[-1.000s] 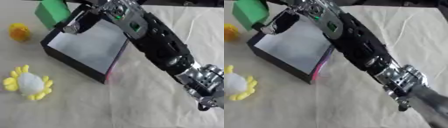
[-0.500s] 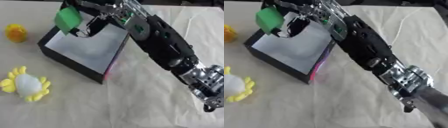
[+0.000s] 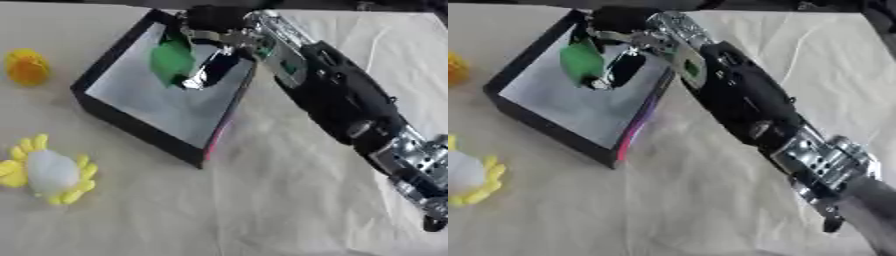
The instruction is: Pick up objects on the table and place them in the box.
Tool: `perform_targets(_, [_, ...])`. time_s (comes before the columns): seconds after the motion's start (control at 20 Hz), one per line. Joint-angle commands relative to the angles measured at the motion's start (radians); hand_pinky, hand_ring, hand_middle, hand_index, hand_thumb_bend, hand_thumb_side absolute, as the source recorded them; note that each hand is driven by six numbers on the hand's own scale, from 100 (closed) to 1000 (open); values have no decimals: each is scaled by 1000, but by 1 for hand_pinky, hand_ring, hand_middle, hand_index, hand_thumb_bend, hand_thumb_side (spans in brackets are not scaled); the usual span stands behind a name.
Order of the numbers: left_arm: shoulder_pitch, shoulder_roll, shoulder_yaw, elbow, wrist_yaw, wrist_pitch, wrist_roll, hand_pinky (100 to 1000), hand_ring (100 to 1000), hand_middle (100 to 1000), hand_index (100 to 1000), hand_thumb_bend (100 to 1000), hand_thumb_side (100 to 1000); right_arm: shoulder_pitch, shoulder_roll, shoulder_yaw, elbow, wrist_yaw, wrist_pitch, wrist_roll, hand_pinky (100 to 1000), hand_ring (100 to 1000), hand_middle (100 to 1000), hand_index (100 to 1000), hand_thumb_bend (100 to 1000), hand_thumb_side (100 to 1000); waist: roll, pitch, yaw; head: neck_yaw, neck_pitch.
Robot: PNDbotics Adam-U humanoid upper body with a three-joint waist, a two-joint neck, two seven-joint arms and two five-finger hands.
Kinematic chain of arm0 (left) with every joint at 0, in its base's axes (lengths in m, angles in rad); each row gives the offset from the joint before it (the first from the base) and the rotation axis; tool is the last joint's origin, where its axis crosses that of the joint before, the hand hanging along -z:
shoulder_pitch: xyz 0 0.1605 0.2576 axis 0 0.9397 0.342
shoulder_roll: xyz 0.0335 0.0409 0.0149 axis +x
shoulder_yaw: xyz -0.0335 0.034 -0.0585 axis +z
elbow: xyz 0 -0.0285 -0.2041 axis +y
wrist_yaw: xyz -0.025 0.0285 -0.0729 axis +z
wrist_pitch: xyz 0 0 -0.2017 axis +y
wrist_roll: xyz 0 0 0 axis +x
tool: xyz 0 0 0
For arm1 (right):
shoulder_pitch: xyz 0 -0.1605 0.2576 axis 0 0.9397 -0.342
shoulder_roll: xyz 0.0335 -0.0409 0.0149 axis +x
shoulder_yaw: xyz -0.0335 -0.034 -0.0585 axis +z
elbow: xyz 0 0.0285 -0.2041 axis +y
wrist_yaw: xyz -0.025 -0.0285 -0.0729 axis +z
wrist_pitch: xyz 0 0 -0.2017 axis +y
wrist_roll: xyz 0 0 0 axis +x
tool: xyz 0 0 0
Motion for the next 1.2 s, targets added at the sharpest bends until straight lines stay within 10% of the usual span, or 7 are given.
perform_targets(0.05, [-2,35,6,-8,-7,2,-5,853,839,736,797,100,659,-18,-21,-19,40,56,-24,-7,747,546,421,557,100,490,7,-30,0,-2,-1])
perform_targets(0.55, [-4,35,-4,-2,-8,5,-17,853,840,736,797,100,661,-43,14,-44,192,228,-122,10,784,646,516,654,125,609,4,-27,9,-12,-1])
perform_targets(0.7, [-4,32,-6,0,-9,6,-20,854,841,737,797,100,663,-46,20,-58,211,269,-136,-8,859,831,744,885,247,667,4,-25,11,-12,-1])
perform_targets(0.95, [-3,30,-7,3,-9,7,-21,854,842,737,798,100,664,-52,12,-83,195,294,-141,-35,961,897,826,986,453,738,5,-25,10,-12,-1])
perform_targets(1.2, [-3,31,-8,1,-9,5,-24,854,842,738,798,100,663,-69,-7,-90,166,282,-139,-55,1000,912,868,1000,393,718,7,-27,8,-12,-1])
